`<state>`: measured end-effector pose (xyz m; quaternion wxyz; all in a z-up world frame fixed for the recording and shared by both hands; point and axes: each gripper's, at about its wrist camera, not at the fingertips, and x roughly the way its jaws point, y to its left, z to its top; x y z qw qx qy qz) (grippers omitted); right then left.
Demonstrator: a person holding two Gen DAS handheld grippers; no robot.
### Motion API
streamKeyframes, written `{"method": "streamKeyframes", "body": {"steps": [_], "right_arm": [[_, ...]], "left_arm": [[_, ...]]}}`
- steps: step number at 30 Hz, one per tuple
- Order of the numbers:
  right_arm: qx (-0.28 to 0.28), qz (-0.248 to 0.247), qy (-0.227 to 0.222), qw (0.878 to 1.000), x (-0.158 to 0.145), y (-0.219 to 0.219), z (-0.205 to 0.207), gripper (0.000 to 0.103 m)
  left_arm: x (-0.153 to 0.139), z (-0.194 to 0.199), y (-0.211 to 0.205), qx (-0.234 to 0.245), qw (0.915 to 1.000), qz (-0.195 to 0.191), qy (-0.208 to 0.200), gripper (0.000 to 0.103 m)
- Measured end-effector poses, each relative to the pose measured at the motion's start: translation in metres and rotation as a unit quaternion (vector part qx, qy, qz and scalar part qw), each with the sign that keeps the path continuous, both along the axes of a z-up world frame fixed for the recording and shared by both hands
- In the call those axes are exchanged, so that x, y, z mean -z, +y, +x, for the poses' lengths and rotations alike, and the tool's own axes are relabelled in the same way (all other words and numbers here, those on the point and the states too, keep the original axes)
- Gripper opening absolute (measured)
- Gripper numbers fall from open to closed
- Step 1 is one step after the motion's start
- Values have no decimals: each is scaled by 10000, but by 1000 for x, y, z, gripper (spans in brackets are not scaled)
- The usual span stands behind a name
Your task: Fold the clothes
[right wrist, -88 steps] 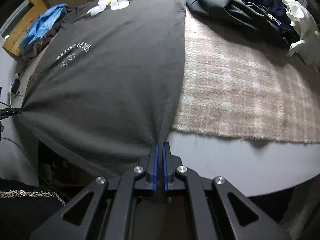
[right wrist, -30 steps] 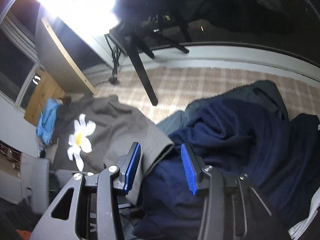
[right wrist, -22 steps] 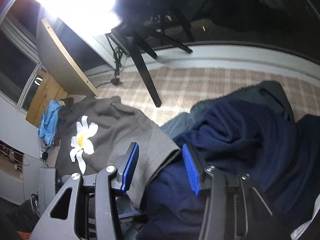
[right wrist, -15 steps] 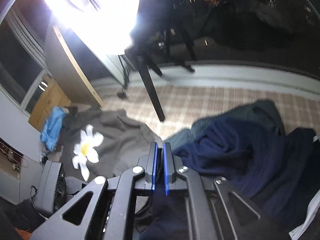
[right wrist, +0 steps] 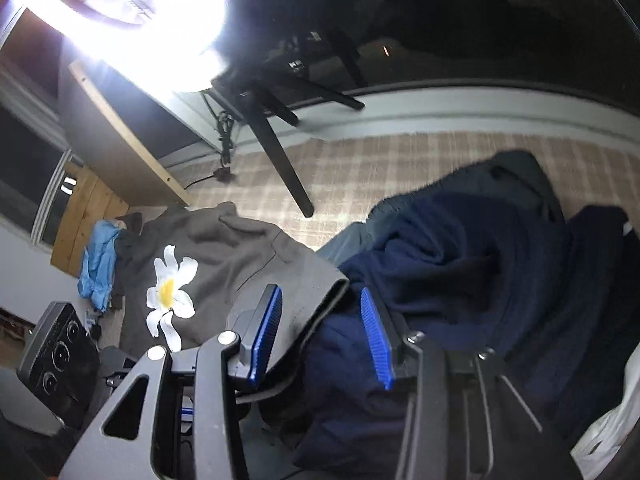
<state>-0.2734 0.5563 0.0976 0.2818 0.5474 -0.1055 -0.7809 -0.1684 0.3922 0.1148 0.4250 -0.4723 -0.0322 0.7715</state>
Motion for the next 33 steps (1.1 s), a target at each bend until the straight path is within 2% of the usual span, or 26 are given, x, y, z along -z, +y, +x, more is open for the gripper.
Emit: {"method": "streamKeyframes", "body": {"steps": [4, 7, 9, 12, 14, 18, 21, 23, 25, 28, 30, 31, 33], "right_arm": [[33, -110, -90, 9999, 10, -6, -6, 40], [26, -349, 77, 9994, 6, -8, -6, 3], [10, -386, 423, 9984, -11, -8, -2, 3], [15, -403, 969, 9945, -44, -5, 1, 3], [15, -99, 1370, 9905, -57, -10, 4, 3], [-83, 453, 1254, 9910, -33, -31, -4, 3], [-10, 572, 1040, 9929, -12, -34, -10, 3], [98, 576, 877, 9944, -2, -31, -13, 3], [188, 393, 874, 9952, -6, -27, -10, 3], [215, 375, 1028, 9938, -21, -29, -5, 3], [143, 553, 1125, 9920, -28, -39, 0, 3], [131, 801, 1184, 9896, -29, -45, 1, 3], [180, 1452, 1326, 9803, -28, -54, 4, 3]], "left_arm": [[8, 0, 7, -3, 9999, -117, -63, 2], [11, 0, 3, 33, 9998, -67, -180, 2], [8, 1, 1, 88, 9996, 64, -249, 2], [-8, 3, 20, 254, 9985, 464, -166, 2], [-14, 1, 34, 340, 9977, 578, -55, 2], [8, -12, 49, 368, 9986, 336, -200, 1], [27, -19, 47, 263, 9981, 286, -470, 1], [30, -20, 41, 190, 9978, 353, -527, 1], [27, -18, 32, 151, 9983, 346, -435, 1], [24, -19, 11, -25, 9979, 456, -452, 1], [26, -19, -5, -163, 9967, 558, -559, 1], [29, -19, -11, -197, 9962, 538, -661, 1], [30, -12, -30, -265, 9972, 261, -646, 11]]}}
